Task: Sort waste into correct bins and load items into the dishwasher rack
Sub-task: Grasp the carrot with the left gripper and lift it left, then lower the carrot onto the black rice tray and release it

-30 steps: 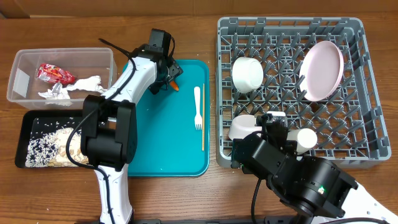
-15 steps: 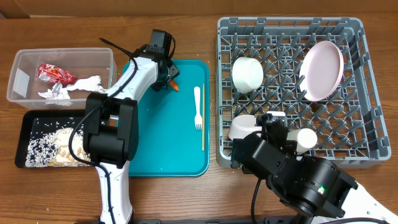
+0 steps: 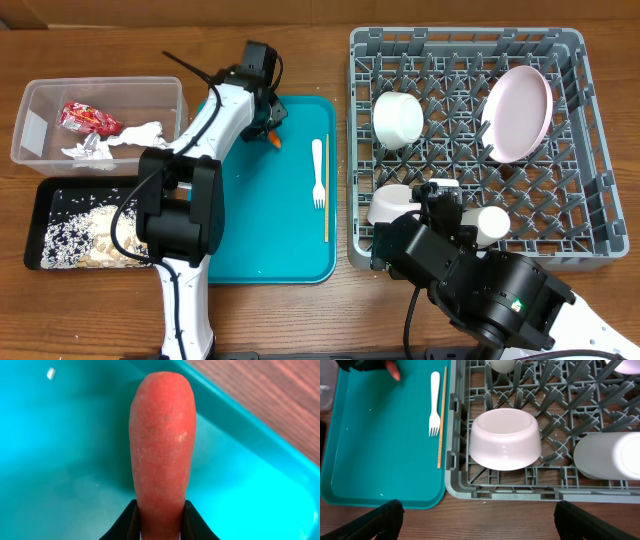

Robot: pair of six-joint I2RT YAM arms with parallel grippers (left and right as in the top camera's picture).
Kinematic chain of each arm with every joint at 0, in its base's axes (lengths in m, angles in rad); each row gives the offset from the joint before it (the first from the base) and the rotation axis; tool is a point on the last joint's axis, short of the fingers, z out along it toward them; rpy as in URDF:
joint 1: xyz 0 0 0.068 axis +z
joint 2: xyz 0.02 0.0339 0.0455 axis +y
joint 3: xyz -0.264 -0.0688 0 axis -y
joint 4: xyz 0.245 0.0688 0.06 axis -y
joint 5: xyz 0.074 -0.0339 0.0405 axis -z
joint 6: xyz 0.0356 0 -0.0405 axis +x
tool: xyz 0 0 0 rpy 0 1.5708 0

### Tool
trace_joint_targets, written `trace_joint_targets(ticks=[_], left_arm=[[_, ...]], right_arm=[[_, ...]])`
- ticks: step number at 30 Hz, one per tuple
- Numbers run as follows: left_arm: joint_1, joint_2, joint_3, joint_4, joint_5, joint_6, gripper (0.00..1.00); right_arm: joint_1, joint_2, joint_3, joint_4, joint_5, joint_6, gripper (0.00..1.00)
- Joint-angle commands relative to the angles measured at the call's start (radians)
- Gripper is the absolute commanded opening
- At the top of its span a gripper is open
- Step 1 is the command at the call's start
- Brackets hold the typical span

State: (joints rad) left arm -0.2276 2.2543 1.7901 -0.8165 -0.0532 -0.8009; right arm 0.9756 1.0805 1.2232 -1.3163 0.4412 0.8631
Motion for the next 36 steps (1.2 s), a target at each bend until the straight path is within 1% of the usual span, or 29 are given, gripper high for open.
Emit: trace_joint_targets(ticks=[1,5,8,12,17,23,27,32,36], left_arm=[[-0.002,0.004,0.138,-0.105,-0.006,0.039,0.12],[-0.002,-0.008,0.239,-0.265,-0.007,0.039,0.04],[-0.002,-0.028,0.286,-0.355,-0.007,0.035,0.04],[-0.002,-0.095,0.291,-0.415,-0.029,0.035,0.04],[0.002,-0.198,0.291,-0.513,-0.123,0.027,0.04],[0.034,-0.310,0.291,-0.668,-0.244,-0.043,0.04],[0.095,-0.355,0.291,-0.730,-0.266,-0.044,0.05],[0.222,-0.366,0.291,-0.815,-0.259,-0.028,0.05],[0.312,-0.366,0.277,-0.849,-0.261,-0.004,0.05]], right_arm=[[-0.003,0.000,0.007,0.006,0.002,-0.003,1.00],[-0.003,0.000,0.007,0.006,0.002,-0.003,1.00],[-0.003,0.000,0.007,0.008,0.002,-0.003,1.00],[-0.003,0.000,0.007,0.015,0.002,-0.003,1.00],[-0.003,0.000,0.007,0.014,0.002,-0.003,1.00],[-0.003,0.000,0.007,0.016,0.002,-0.003,1.00],[-0.003,0.000,0.007,0.018,0.002,-0.003,1.00],[-0.003,0.000,0.007,0.031,0.002,-0.003,1.00],[-0.003,0.000,0.007,0.034,0.002,-0.003,1.00]])
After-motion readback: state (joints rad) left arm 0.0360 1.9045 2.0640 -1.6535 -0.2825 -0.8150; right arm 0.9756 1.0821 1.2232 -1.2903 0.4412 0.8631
